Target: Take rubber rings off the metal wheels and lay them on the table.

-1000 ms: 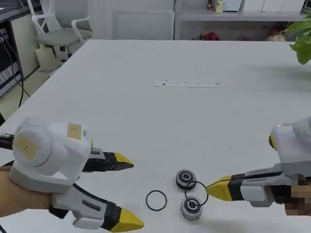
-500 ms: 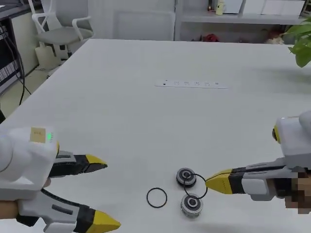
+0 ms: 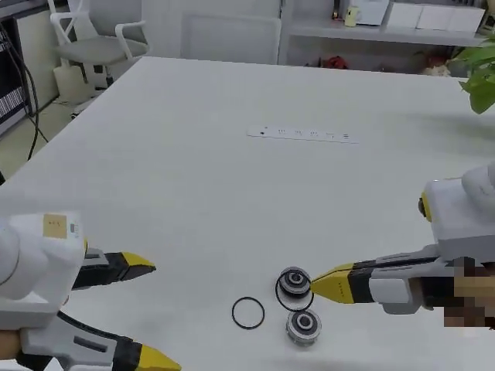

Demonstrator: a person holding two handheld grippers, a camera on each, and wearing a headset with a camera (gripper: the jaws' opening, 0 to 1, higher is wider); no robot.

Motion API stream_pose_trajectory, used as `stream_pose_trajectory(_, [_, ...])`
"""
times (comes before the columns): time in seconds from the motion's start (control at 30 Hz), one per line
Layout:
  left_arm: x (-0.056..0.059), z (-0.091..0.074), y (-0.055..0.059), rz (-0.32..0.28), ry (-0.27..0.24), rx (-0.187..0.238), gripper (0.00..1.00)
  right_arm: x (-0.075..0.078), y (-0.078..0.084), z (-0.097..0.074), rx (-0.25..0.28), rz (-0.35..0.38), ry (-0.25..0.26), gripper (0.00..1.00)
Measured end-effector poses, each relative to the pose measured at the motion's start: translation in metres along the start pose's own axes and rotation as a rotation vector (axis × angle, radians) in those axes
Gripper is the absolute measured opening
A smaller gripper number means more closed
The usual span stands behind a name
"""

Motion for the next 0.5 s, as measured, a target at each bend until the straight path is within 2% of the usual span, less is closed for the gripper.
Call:
stream_pose_trajectory(0.33, [0.002,-0.001,0.007,-0.025,-0.005,0.008,0.79,0.001,0.003,0.018,-0.058,-0.01,-0.015,0.0])
stream_pose_trajectory(0.5, [0.002,-0.005,0.009,-0.034,-0.027,0.007,0.8,0.006,0.004,0.029,-0.087,-0.02,-0.019,0.0])
Point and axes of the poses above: the centre of the closed fingertips' face, and the gripper's own axes: z roughly forward along the fingers, x roughly to its right, y roughly out of its underside, the point moved 8 cm from there along -z, roughly backward along the fingers, and after that the axes turned 4 degrees about x, right-handed, at the moved point
